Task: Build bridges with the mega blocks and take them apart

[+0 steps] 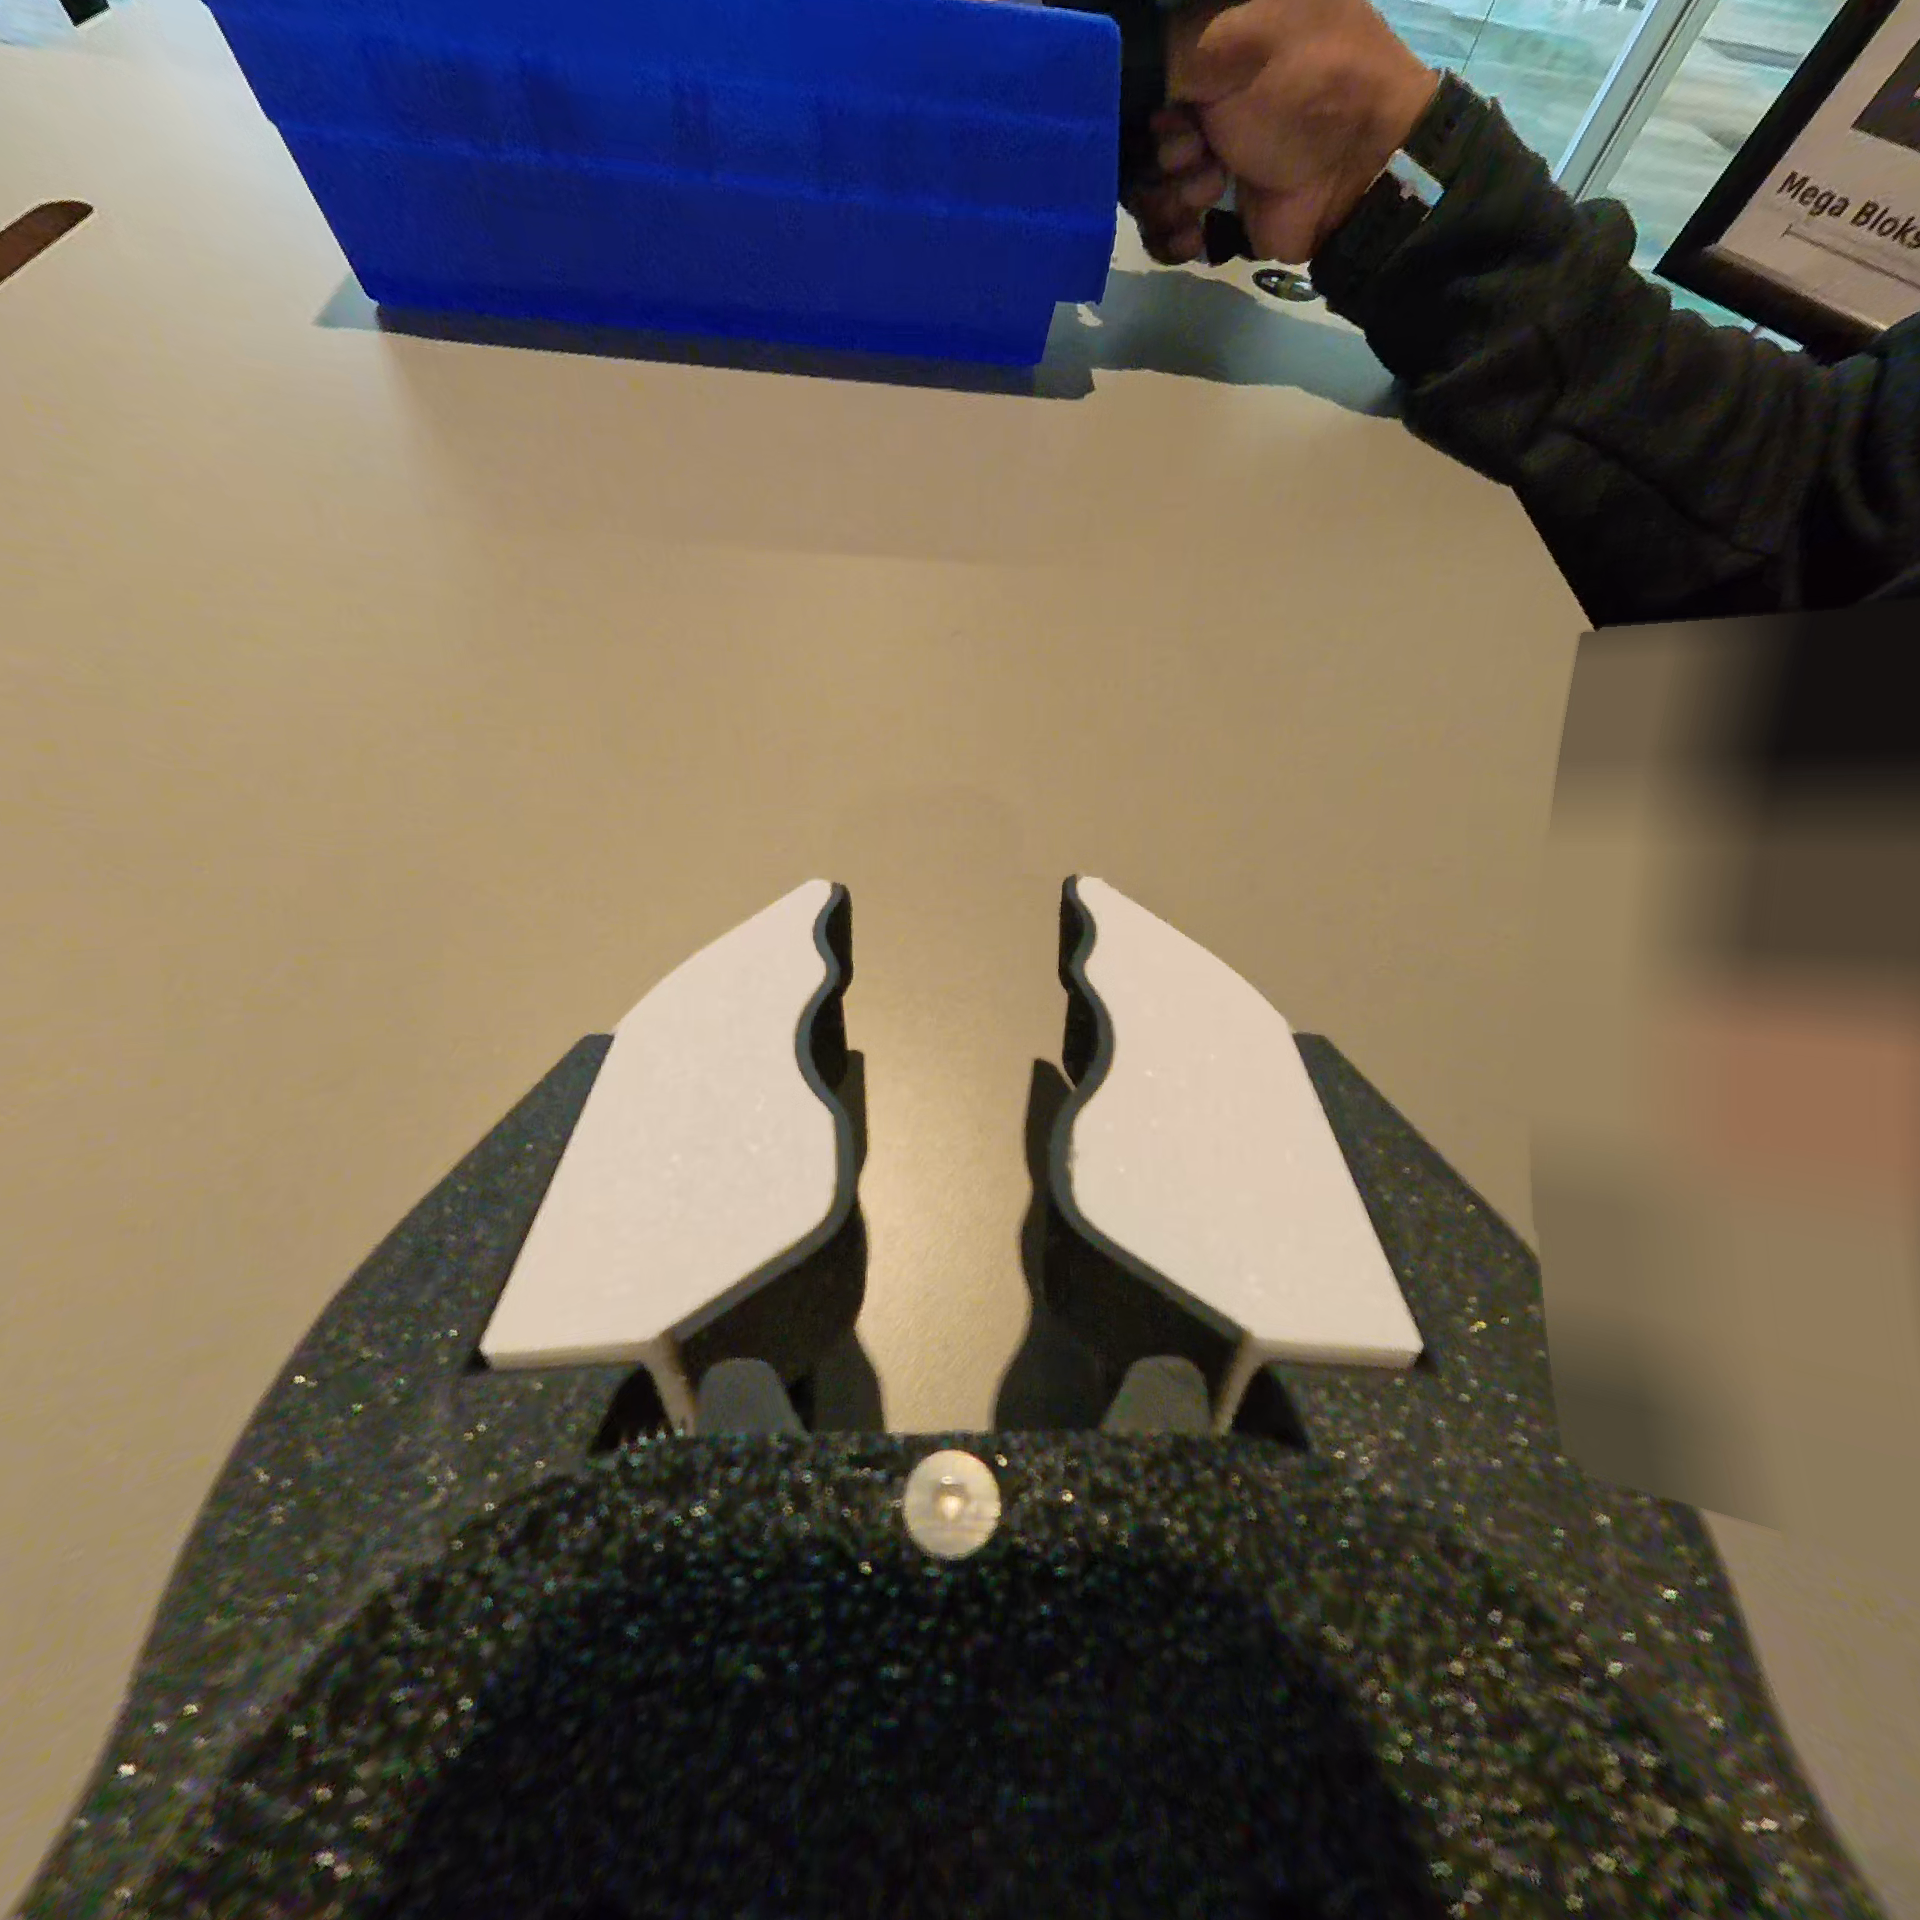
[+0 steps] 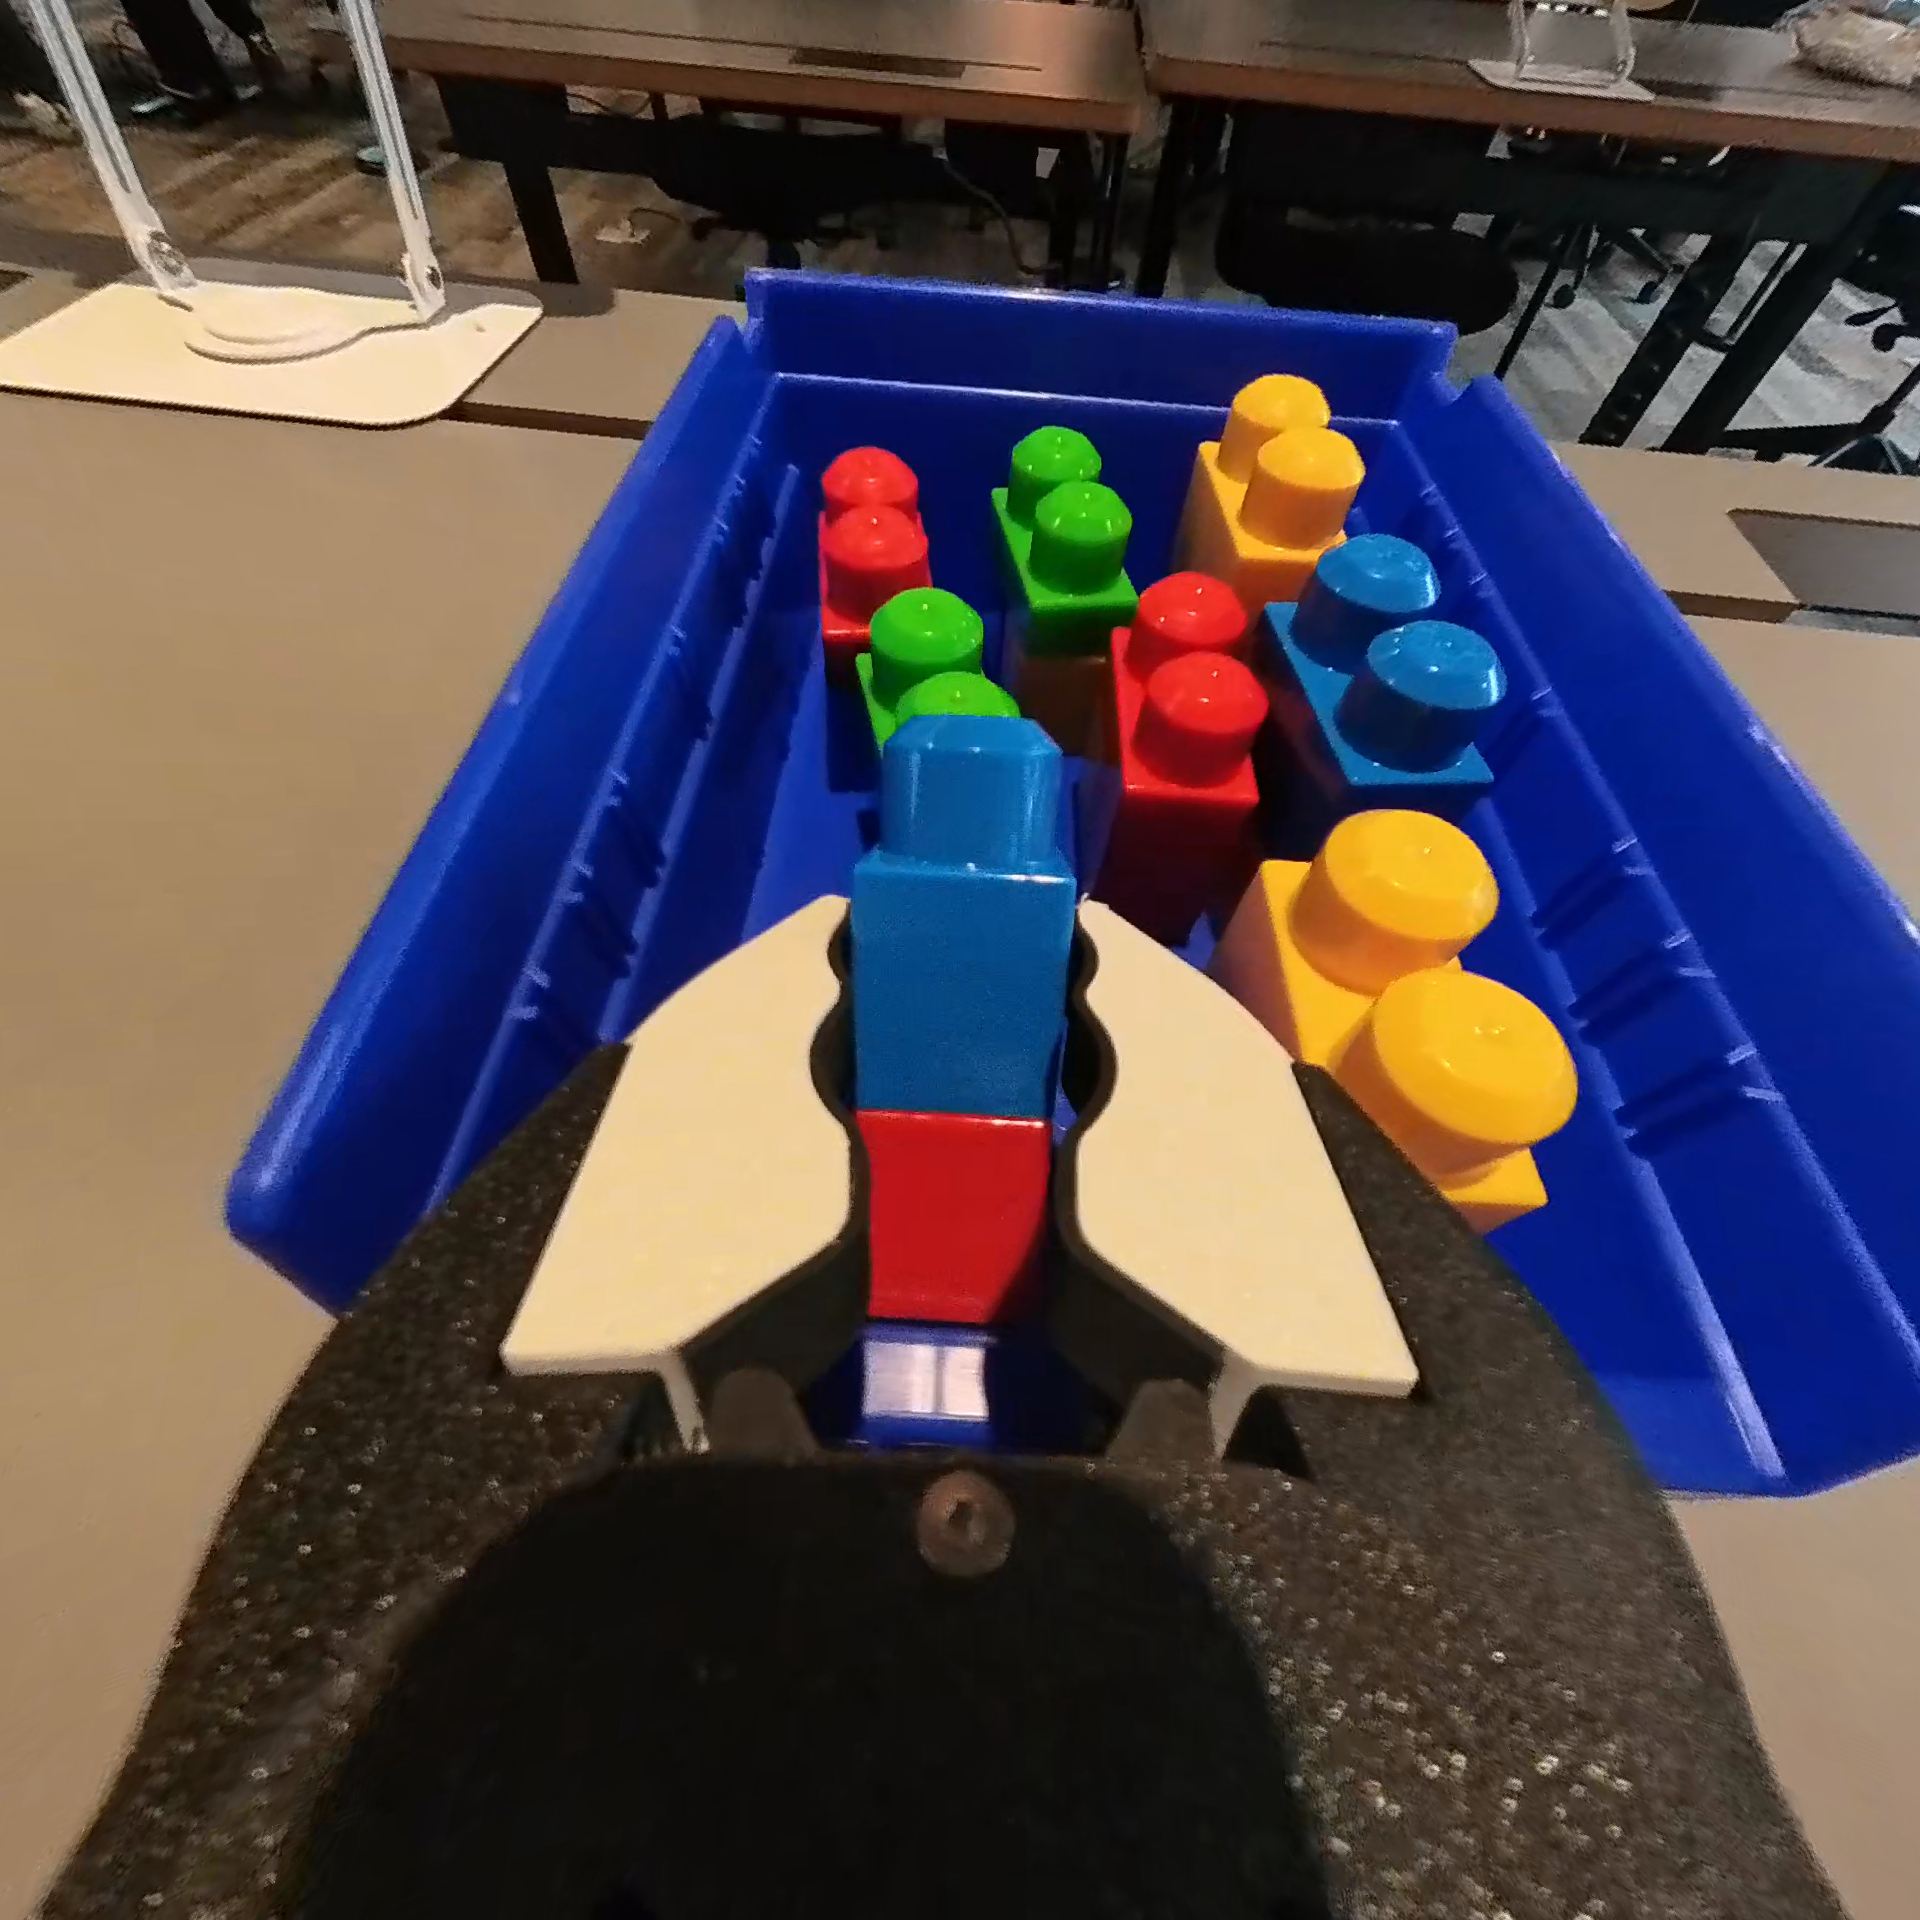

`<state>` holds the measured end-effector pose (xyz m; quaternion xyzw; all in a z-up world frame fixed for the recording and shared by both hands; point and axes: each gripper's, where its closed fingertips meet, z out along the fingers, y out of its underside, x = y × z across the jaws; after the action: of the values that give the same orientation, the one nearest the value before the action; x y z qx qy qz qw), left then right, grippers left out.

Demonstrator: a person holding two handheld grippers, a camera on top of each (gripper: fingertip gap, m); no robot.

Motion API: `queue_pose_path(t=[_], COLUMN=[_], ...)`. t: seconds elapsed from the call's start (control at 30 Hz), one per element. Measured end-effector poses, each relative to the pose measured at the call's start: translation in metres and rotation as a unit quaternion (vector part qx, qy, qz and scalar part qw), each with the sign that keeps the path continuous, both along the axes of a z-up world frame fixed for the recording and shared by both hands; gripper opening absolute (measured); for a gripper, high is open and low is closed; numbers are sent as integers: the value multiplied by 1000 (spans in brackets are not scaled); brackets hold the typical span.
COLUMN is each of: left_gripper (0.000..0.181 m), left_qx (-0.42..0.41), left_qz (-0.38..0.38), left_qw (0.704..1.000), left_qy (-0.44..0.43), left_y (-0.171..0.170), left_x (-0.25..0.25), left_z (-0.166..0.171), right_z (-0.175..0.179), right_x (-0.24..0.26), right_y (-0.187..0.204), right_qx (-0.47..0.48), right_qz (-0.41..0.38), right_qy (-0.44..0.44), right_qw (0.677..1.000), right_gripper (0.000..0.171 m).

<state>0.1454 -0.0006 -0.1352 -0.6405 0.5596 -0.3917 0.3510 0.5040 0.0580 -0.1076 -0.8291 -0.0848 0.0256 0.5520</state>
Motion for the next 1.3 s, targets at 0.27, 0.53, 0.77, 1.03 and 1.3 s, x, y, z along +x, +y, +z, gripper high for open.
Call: queue_pose_path(t=[0.27,0.53,0.77,1.03,1.3], left_gripper=[37,37,37,37,37], left_qx=[1,4,4,7,7], left_qz=[-2,-3,-5,-9,-6], left_qw=[1000,1000,1000,1000,1000], left_qy=[3,6,9,15,12], left_y=[-1,-2,-3,-4,-3], left_x=[1,1,2,4,3], left_z=[-1,-1,-2,-4,-2], right_z=[0,-1,7,11,-3], right_x=[-1,2,8,14,13], right_y=[-4,-10,-8,-8,-21], right_qx=[-13,-35,-15,-14,-41], right_qz=[2,0,-5,-1,5], right_qy=[-1,-26,-29,-28,-28], right_qw=[1000,999,999,999,999], right_gripper=[41,45,42,36,35])
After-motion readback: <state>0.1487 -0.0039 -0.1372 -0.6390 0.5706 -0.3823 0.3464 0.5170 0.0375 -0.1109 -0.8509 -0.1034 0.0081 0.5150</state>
